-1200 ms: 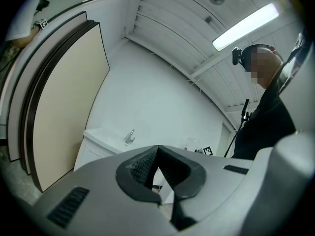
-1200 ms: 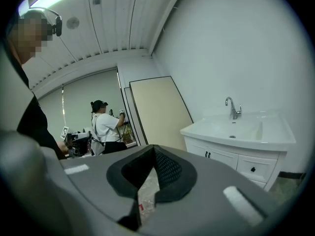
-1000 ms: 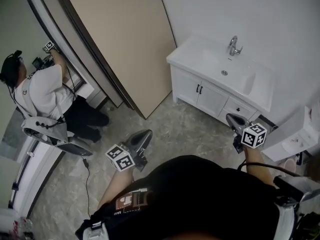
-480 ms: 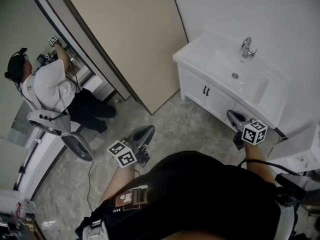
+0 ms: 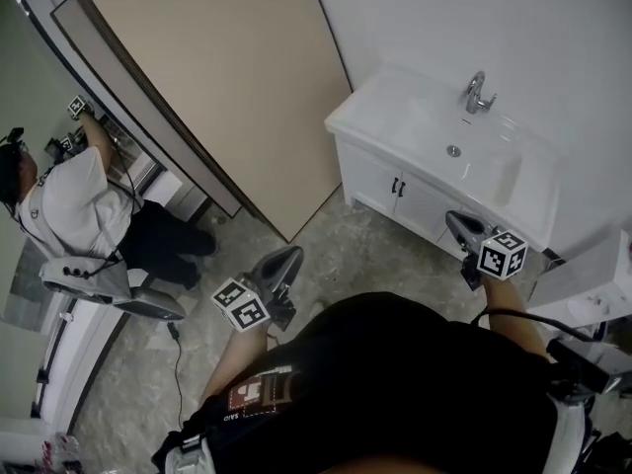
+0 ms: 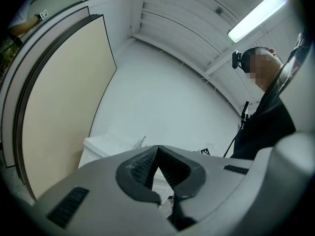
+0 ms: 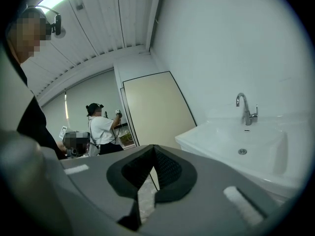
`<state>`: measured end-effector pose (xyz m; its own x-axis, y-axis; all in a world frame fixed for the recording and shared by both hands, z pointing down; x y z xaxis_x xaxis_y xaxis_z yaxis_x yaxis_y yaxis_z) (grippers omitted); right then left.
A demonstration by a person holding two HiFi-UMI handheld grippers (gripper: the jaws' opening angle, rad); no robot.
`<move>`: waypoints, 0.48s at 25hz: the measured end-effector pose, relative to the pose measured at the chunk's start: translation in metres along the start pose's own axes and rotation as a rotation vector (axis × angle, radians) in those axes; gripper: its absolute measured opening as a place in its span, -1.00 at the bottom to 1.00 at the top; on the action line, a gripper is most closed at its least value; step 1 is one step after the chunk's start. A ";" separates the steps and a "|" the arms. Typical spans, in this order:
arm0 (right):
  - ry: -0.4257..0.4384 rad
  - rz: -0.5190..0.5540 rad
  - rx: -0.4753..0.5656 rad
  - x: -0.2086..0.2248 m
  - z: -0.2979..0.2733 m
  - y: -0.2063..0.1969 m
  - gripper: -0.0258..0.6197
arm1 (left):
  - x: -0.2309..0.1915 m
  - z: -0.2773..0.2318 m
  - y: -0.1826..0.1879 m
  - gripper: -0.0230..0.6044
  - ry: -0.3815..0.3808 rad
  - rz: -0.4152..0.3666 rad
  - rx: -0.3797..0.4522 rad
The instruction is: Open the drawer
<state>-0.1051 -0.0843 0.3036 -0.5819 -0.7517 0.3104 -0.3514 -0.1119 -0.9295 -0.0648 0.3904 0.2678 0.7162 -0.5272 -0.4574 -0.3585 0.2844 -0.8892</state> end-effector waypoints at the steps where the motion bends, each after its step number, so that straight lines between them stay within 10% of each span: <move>1: -0.025 0.005 0.007 -0.001 -0.004 0.003 -0.93 | -0.014 -0.004 0.006 -0.94 -0.027 -0.001 -0.001; 12: -0.183 -0.010 0.080 -0.049 -0.119 0.040 -0.93 | -0.170 -0.011 0.110 -0.94 -0.202 -0.031 -0.053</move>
<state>-0.1777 0.0250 0.2745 -0.4335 -0.8550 0.2848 -0.2929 -0.1652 -0.9418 -0.2323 0.5025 0.2476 0.8310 -0.3621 -0.4224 -0.3617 0.2253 -0.9047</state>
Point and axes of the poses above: the fingertips, and each gripper's own axes: z backward along the fingers, x to its right, y out of its top, the point moved 10 cm from there along z, backward along the fingers, and after that the axes turned 2 degrees about z, right-handed, at the moved point
